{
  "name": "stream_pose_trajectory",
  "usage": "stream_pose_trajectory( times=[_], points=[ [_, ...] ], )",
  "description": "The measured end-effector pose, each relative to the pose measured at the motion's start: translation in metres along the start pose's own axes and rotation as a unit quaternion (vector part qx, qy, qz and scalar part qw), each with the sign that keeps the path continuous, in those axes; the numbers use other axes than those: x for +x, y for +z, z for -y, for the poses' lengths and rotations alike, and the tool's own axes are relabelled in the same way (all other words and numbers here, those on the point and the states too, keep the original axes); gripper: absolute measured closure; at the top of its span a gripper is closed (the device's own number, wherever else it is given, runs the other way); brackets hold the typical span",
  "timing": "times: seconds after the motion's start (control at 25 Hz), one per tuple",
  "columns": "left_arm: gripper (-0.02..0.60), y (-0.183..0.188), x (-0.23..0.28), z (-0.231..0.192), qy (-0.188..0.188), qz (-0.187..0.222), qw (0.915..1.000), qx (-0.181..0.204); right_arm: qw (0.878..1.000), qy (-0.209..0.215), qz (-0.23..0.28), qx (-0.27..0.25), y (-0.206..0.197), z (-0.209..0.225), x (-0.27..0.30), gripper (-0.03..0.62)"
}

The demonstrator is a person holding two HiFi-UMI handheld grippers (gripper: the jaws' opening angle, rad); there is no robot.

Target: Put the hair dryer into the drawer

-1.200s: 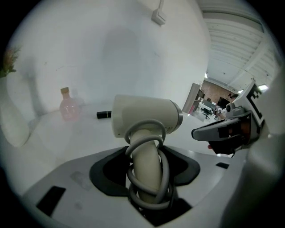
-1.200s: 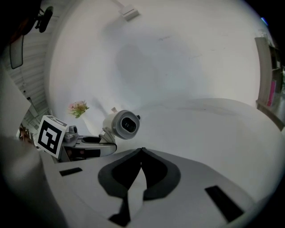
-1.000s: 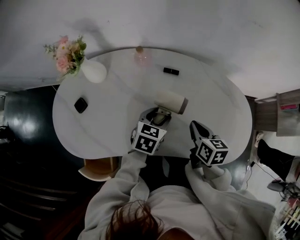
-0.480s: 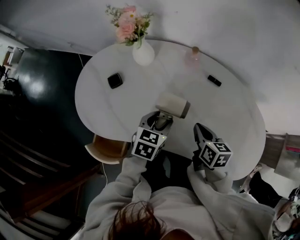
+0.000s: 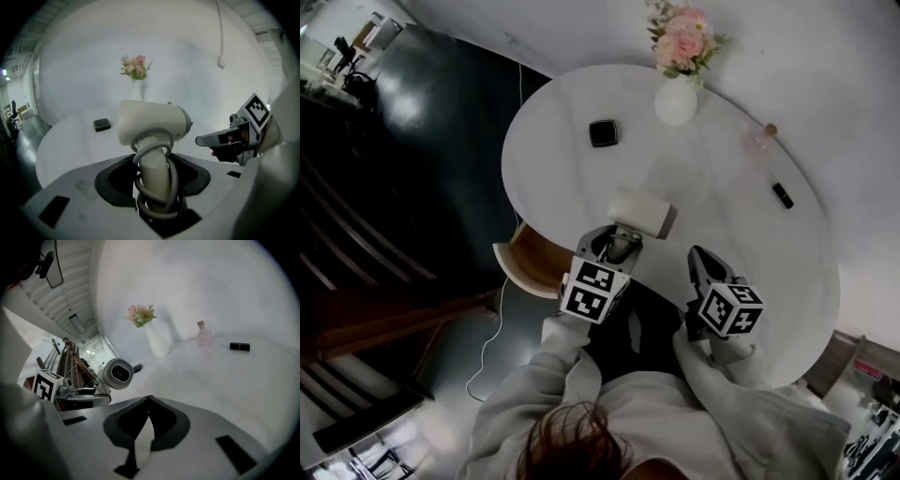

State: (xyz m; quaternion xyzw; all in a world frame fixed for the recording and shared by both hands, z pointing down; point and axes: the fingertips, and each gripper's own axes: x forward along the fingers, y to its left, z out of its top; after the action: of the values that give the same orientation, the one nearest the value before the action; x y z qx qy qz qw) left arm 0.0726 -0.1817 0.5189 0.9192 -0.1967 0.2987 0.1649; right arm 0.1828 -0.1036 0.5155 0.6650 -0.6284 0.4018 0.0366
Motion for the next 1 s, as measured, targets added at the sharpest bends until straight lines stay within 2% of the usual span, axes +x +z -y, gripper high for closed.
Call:
stream_pose_trajectory(
  times=[0.28,0.6,0.84,1.0],
  points=[
    [0.362,-0.031,-0.045,-0.042,0.051,0.009,0.9976,-0.046,0.998,0.038,-0.029,-0.041,-0.010,-0.049,0.027,0.545],
    [0.364,-0.079,-0.098,-0.089,0.110,0.016,0.9884,-0.104,0.991,0.079,-0.063,-0.091,-0.026,-0.108,0.057,0.545],
    [0.365,-0.113,-0.131,-0.115,0.123,0.009,0.9839,-0.129,0.986,0.090,-0.078,-0.116,-0.040,-0.145,0.072,0.545],
    [0.365,-0.134,-0.147,-0.131,0.121,0.006,0.9830,-0.138,0.987,0.079,-0.078,-0.118,-0.044,-0.162,0.082,0.545]
  ],
)
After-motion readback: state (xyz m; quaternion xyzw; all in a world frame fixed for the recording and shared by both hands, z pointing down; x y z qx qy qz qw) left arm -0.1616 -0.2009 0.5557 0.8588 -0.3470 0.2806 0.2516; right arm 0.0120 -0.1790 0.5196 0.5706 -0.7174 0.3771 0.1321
